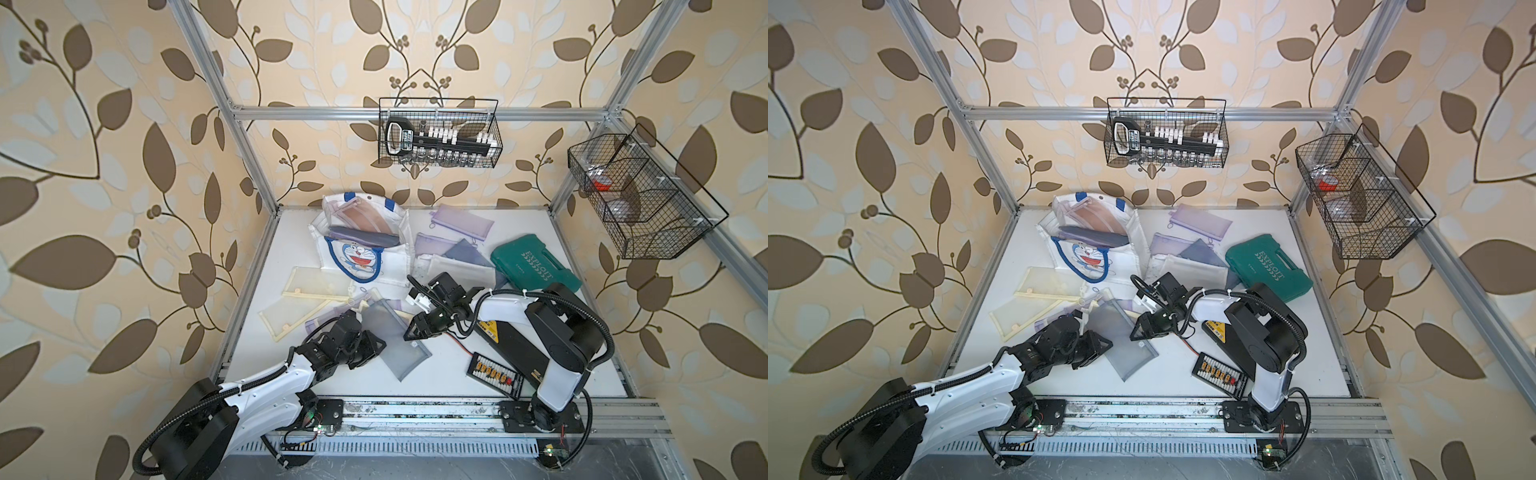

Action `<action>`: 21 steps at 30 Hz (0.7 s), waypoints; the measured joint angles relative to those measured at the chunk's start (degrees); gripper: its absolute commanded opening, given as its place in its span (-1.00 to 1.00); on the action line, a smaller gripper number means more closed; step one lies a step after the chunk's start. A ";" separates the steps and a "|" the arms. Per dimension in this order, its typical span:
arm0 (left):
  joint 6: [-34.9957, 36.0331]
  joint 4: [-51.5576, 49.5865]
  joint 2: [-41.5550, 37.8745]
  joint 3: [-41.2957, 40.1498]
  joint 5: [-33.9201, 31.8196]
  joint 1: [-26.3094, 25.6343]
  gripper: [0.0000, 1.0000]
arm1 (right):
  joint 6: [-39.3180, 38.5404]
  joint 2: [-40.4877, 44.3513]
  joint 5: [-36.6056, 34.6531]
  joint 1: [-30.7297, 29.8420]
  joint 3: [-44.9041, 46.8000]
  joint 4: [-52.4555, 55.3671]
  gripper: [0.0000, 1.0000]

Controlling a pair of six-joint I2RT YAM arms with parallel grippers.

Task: Put the pencil pouch into the canvas bag
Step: Pick up the pencil pouch.

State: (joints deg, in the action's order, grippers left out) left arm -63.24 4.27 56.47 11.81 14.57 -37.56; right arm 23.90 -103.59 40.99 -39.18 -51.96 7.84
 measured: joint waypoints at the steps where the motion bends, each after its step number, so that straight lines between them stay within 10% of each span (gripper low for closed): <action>1: 0.11 0.59 0.87 0.02 0.11 -0.02 -0.57 | 0.13 -0.04 -0.02 -0.04 0.00 0.00 -0.19; 8: -0.11 -0.33 1.92 1.01 0.02 -2.32 -0.98 | 0.33 -0.04 -0.02 -0.04 0.00 -0.02 -0.25; 21: -0.48 -29.59 -18.60 12.55 -2.73 -3.04 -1.00 | 0.76 5.84 0.85 1.11 -0.39 2.23 0.05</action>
State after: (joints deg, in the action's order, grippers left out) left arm -63.72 -25.32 37.87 24.36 11.84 -40.60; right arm 24.67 -97.76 41.85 -38.06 -52.36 10.07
